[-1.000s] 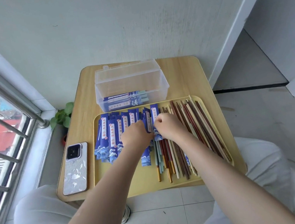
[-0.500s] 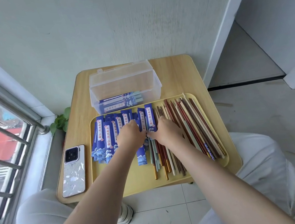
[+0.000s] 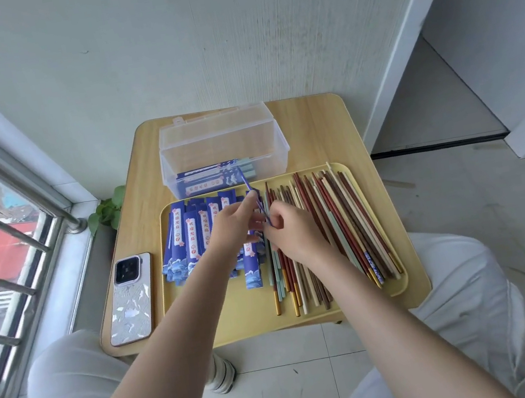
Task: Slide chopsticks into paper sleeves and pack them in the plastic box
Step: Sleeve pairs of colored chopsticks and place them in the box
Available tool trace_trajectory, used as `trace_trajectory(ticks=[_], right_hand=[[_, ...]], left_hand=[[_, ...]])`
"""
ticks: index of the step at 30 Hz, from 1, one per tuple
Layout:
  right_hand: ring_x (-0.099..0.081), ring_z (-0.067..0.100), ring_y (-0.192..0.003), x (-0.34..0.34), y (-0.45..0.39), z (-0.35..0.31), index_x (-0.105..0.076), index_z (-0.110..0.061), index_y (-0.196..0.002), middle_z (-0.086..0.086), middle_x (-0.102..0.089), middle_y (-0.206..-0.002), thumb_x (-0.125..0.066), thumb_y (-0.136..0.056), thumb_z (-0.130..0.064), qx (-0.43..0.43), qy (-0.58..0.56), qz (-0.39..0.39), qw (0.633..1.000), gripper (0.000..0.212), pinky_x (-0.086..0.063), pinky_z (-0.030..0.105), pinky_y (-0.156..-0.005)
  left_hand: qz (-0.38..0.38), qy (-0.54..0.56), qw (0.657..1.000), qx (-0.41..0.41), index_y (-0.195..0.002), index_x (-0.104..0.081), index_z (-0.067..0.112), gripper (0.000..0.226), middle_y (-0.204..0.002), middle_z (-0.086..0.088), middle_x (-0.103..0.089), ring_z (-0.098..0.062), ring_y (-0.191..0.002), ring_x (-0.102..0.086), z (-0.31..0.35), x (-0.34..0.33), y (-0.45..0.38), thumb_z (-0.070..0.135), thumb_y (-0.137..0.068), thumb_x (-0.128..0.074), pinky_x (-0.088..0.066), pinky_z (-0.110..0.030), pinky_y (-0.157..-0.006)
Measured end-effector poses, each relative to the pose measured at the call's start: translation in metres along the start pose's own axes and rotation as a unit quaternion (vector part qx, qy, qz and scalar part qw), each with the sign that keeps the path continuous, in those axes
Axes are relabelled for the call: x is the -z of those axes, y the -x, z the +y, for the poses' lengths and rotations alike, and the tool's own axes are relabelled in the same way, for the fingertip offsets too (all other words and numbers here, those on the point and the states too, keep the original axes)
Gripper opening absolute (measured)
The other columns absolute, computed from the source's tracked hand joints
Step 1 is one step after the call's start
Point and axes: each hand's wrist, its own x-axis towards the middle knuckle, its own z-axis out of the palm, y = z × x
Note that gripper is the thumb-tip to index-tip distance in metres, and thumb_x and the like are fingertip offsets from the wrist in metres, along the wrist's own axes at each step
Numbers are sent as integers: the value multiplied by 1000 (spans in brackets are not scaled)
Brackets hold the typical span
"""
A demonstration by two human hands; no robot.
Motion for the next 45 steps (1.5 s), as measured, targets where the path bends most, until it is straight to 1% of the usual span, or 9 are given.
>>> trace_trajectory(ticks=[5,12,15,18,21,24,28,35,45], right_hand=[[-68,17,-59,5,8,-9,-46,-15,-87,11,-64,-80,-65,-96,-29,10,-67,-41,997,25,-54,36,-58],[-63,16,-57,13,16,-19,-56,-11,-85,3,-66,-72,-72,-90,-30,-2,-49,-88,995,25,-55,32,-60],[-61,10,-55,9,18,-19,-56,-14,-80,-10,-63,-73,-74,-88,-26,-6,5,-110,994,23,-50,26,-55],[-68,13,-66,8,21,-19,-62,-16,-85,-1,-69,-78,-70,-90,-29,-17,30,-183,982,16,-55,31,-62],[-71,22,-80,13,20,-17,-62,-17,-94,4,-70,-87,-57,-95,-26,-39,22,-162,986,11,-58,39,-71],[-64,22,-78,11,12,-12,-57,-16,-99,2,-63,-92,-54,-96,-23,-71,128,-95,985,8,-51,34,-61],[-55,21,-77,-6,7,-11,-52,-9,-114,3,-58,-94,-64,-94,-35,-95,249,-106,958,35,-40,30,-56],[-55,19,-73,-16,5,-8,-42,-5,-128,2,-52,-90,-72,-87,-39,-109,236,-109,959,61,-36,26,-48],[-57,24,-78,-22,5,-7,-41,-4,-127,9,-60,-102,-76,-84,-37,-113,253,-85,957,65,-43,31,-56]], left_hand=[[-2,148,988,47,-103,-69,9,23,-86,-5,-69,-16,-76,-64,-6,9,12,30,-95,-65,-51,-27,-66],[-50,224,972,47,-103,-67,3,27,-90,-11,-72,-23,-84,-66,-9,14,24,19,-101,-45,-54,-34,-79],[0,282,956,79,-110,-63,4,30,-94,-15,-73,-27,-88,-69,-4,7,25,21,-106,-39,-55,-40,-86],[89,355,921,136,-101,-60,2,24,-74,-12,-62,-24,-63,-59,2,4,23,14,-104,-39,-53,-37,-67],[101,296,934,172,-89,-56,9,14,-61,-4,-49,-18,-51,-43,-3,13,22,16,-99,-48,-43,-29,-53],[89,185,967,150,-92,-49,11,15,-61,-5,-45,-17,-49,-39,-17,19,23,16,-94,-63,-40,-28,-46],[93,129,981,111,-83,-42,13,27,-58,-3,-41,-17,-48,-36,-26,17,27,16,-93,-67,-38,-30,-47],[54,65,989,120,-86,-43,9,24,-58,-4,-46,-18,-44,-38,-33,12,29,21,-95,-63,-38,-26,-44],[26,46,991,120,-95,-56,1,19,-63,-12,-60,-21,-41,-47,-34,6,29,20,-96,-56,-42,-25,-41]])
